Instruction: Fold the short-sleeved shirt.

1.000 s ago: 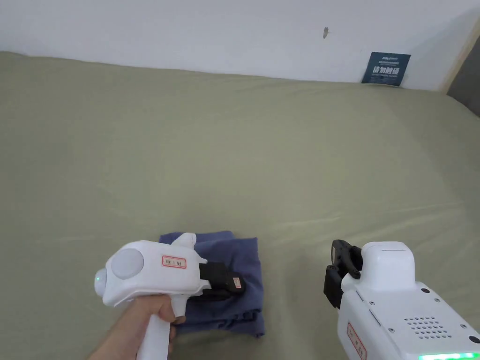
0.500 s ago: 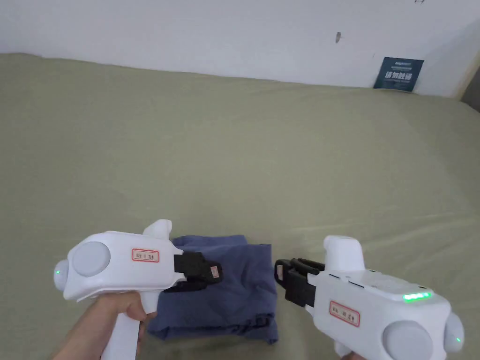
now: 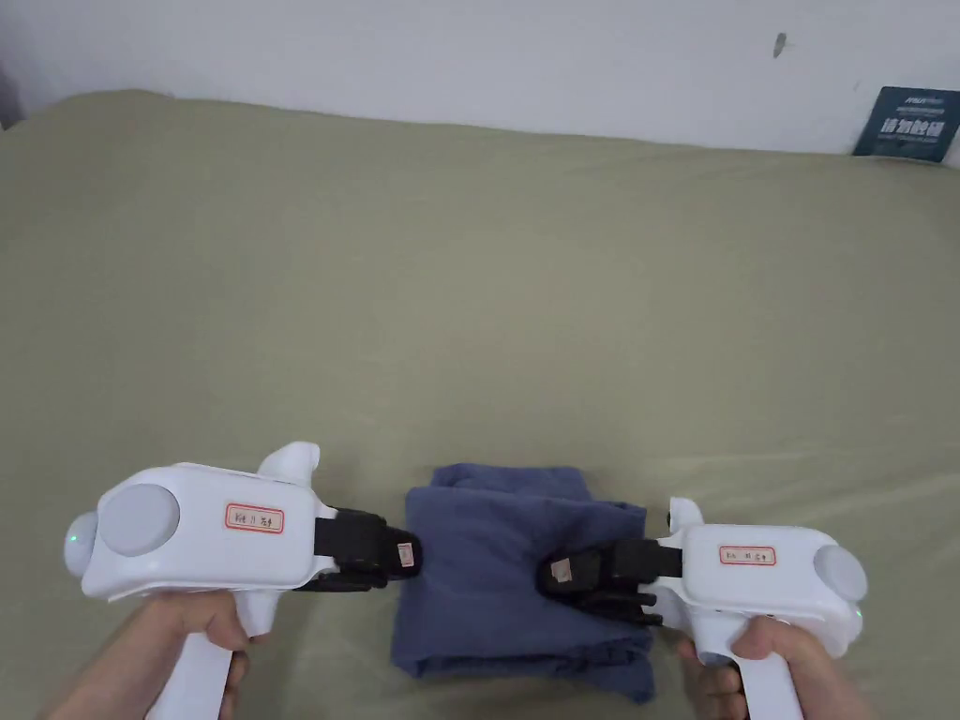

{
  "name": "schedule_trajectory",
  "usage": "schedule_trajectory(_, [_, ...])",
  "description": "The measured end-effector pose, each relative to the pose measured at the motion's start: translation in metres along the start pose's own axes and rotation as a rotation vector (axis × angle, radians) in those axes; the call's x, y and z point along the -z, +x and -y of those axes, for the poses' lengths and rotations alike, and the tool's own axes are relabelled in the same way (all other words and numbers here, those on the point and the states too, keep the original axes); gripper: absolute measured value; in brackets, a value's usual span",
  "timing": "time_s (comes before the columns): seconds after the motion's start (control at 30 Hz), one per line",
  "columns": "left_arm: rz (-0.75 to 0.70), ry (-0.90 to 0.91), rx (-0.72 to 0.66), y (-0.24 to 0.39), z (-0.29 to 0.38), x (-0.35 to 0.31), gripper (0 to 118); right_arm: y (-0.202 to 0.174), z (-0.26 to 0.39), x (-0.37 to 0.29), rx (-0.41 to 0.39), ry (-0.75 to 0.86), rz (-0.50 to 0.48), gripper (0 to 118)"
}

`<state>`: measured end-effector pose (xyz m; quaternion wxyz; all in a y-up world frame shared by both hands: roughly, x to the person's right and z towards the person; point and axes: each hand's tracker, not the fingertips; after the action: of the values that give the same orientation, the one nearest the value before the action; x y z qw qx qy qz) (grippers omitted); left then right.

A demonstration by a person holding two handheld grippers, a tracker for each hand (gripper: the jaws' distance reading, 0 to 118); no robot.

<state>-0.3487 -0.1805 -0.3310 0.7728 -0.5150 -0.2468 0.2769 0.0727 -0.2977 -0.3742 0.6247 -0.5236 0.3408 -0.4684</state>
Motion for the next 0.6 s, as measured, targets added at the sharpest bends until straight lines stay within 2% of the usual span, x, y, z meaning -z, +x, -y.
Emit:
schedule_trajectory(0.07, [0.035, -0.038, 0.002, -0.004, -0.002, 0.004, 64, 0.001, 0.002, -0.001, -0.028, 0.009, 0.019, 1])
schedule_trajectory(0.1, [0.056, -0.065, -0.009, -0.009, -0.003, 0.009, 110, 0.0, 0.003, 0.0, -0.028, 0.009, 0.015, 1])
schedule_trajectory(0.13, [0.081, -0.064, -0.029, -0.013, -0.002, 0.013, 118, 0.0, 0.003, 0.0, -0.03, 0.01, 0.017, 1])
schedule_trajectory(0.33, [0.278, -0.088, -0.172, -0.038, -0.014, 0.06, 116, -0.001, 0.004, 0.0, -0.012, 0.006, 0.01, 1])
schedule_trajectory(0.4, [0.355, -0.062, -0.223, -0.04, -0.017, 0.071, 112, 0.0, 0.004, 0.0, -0.005, 0.005, 0.002, 1])
schedule_trajectory(0.43, [0.316, -0.064, -0.224, -0.039, -0.018, 0.075, 106, 0.004, 0.001, 0.0, -0.001, 0.004, 0.0, 1])
schedule_trajectory(0.47, [0.297, -0.068, -0.218, -0.04, -0.021, 0.08, 89, 0.005, 0.001, -0.001, 0.007, 0.007, -0.005, 1])
schedule_trajectory(0.5, [0.238, -0.07, -0.187, -0.037, -0.021, 0.081, 42, 0.004, 0.0, -0.001, 0.012, 0.008, -0.003, 1])
schedule_trajectory(0.53, [0.14, -0.076, -0.162, -0.034, -0.02, 0.083, 32, -0.001, 0.001, -0.003, 0.011, 0.015, 0.009, 1])
schedule_trajectory(0.57, [0.108, -0.091, -0.141, -0.035, -0.017, 0.088, 32, -0.008, 0.002, -0.006, -0.018, 0.042, 0.072, 1])
schedule_trajectory(0.6, [0.206, -0.071, -0.183, -0.039, -0.017, 0.085, 32, -0.02, 0.006, -0.011, -0.073, 0.065, 0.146, 1])
